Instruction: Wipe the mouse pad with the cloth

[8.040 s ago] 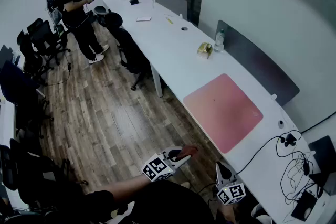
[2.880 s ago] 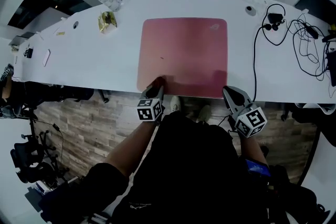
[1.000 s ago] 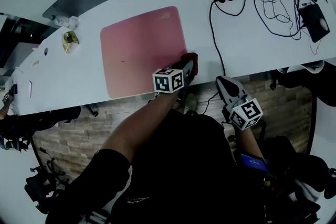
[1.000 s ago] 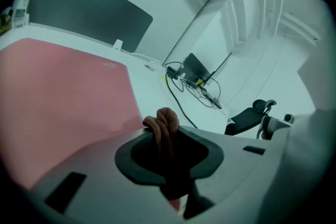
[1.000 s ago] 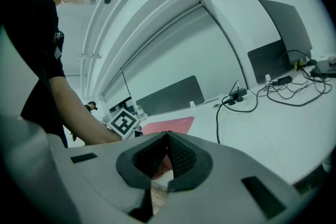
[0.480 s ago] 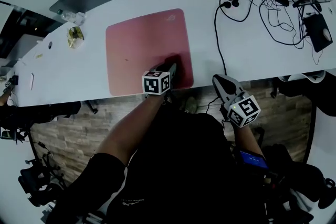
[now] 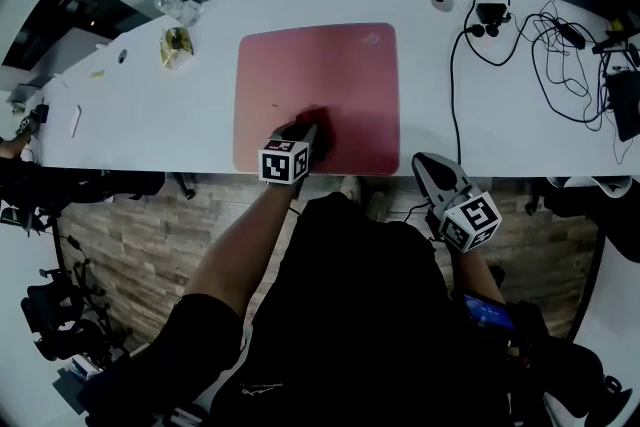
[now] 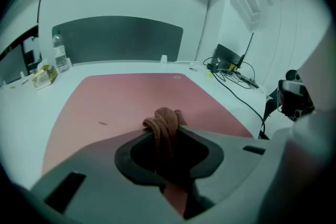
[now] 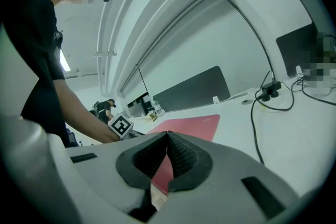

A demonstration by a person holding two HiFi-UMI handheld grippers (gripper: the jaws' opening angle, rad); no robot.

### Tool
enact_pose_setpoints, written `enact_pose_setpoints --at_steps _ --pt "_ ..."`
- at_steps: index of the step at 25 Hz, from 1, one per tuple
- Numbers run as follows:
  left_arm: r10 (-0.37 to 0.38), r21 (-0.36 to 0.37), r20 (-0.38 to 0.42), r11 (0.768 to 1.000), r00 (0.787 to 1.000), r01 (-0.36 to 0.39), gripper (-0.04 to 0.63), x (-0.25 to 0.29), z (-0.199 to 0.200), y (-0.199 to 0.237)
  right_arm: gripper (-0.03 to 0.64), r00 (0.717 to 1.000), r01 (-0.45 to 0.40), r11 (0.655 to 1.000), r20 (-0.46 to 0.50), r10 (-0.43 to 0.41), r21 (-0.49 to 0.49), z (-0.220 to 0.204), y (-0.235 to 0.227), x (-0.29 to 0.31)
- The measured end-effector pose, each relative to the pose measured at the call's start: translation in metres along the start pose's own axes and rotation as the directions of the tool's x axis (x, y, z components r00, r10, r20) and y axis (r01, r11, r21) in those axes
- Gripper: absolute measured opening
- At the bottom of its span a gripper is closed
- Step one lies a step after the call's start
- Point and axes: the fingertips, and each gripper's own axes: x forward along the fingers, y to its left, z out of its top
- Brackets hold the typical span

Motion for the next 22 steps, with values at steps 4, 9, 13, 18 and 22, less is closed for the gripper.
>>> enact_pose_setpoints --at_steps 4,9,13,18,22 --pt "0.095 0.021 -0.012 0.995 0.995 -0.094 0.086 -0.020 -0.009 0.046 0.026 1.000 -0.024 1.000 -0.010 0.024 -0.011 0.002 0.008 0.014" --pt "0.193 0.032 -0.031 0.981 0.981 -0.192 0.086 -0.044 -0.021 0.101 0.026 0.999 -0.035 0.999 -0.024 0.035 -0.021 0.005 0.013 0.027" --pt "0.268 0.027 -0.049 0.963 0.962 -0.267 0.086 -0.061 -0.030 0.139 0.026 0.998 -0.046 0.999 -0.031 0.045 -0.025 0.006 0.018 0.039" --pt "0.342 0.004 -0.075 0.939 0.937 -0.343 0.086 -0.079 -0.041 0.184 0.026 0.998 -0.047 0.998 -0.040 0.046 -0.031 0.011 0.019 0.052" --pt "0.370 0.026 -0.092 0.929 0.925 -0.369 0.086 -0.089 -0.043 0.209 0.026 0.998 -0.042 0.998 -0.040 0.040 -0.038 0.019 0.018 0.062"
